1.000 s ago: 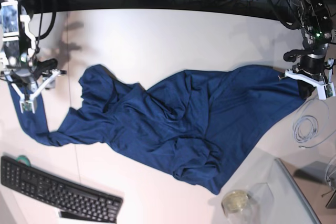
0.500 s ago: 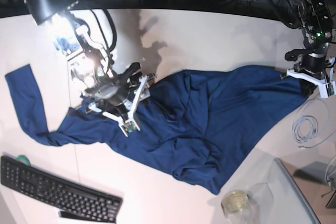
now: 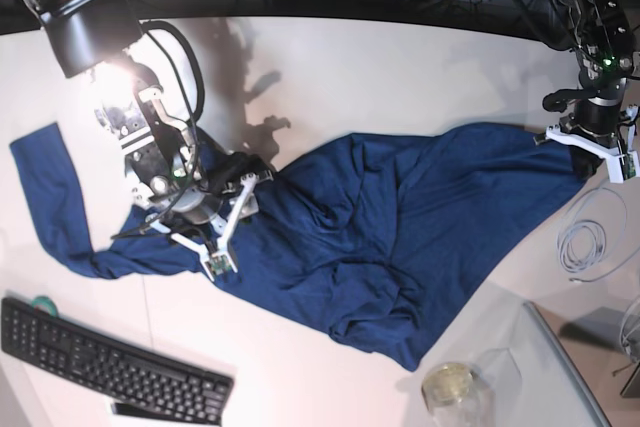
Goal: Layout the t-shirt on the table in an organized manner, then fold the t-shirt properly
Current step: 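Grasp the shirt edge with the right gripper near the sleeve, then pull the grasped edge with the right gripper away from the left gripper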
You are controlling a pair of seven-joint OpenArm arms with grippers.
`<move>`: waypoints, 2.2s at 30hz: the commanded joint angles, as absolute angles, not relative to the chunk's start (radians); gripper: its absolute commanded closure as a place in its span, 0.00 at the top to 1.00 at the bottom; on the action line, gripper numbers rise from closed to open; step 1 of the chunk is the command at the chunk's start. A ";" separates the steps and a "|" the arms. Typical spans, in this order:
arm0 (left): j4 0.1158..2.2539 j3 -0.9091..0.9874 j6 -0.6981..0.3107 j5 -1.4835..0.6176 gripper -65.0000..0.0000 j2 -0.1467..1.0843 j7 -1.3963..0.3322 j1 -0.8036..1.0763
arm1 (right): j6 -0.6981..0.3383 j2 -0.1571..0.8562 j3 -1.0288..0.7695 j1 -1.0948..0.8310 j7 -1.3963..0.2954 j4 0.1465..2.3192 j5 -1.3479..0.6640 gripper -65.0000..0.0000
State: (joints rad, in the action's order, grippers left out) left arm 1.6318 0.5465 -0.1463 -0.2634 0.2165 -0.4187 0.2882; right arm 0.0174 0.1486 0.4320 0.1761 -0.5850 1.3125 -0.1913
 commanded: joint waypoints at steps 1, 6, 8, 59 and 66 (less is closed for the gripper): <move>1.649 0.553 -0.143 -0.269 0.00 0.231 -0.394 0.288 | 0.015 0.147 0.429 0.209 -0.558 1.325 -0.183 0.53; 1.647 0.553 -0.143 -0.269 0.00 0.231 -0.394 0.289 | 0.012 0.154 0.521 0.229 -0.553 1.282 -0.016 0.53; 1.647 0.553 -0.143 -0.269 0.00 0.231 -0.394 0.289 | 0.012 0.154 0.565 0.231 -0.552 1.280 0.019 0.53; 1.583 0.650 -0.143 -0.269 0.00 0.328 -0.392 0.266 | 0.010 0.352 0.664 -0.308 -0.748 1.851 0.077 0.01; 1.538 0.650 -0.143 -0.269 0.00 0.329 -0.392 0.266 | 0.010 0.343 0.486 -0.380 -0.742 1.765 -0.062 0.04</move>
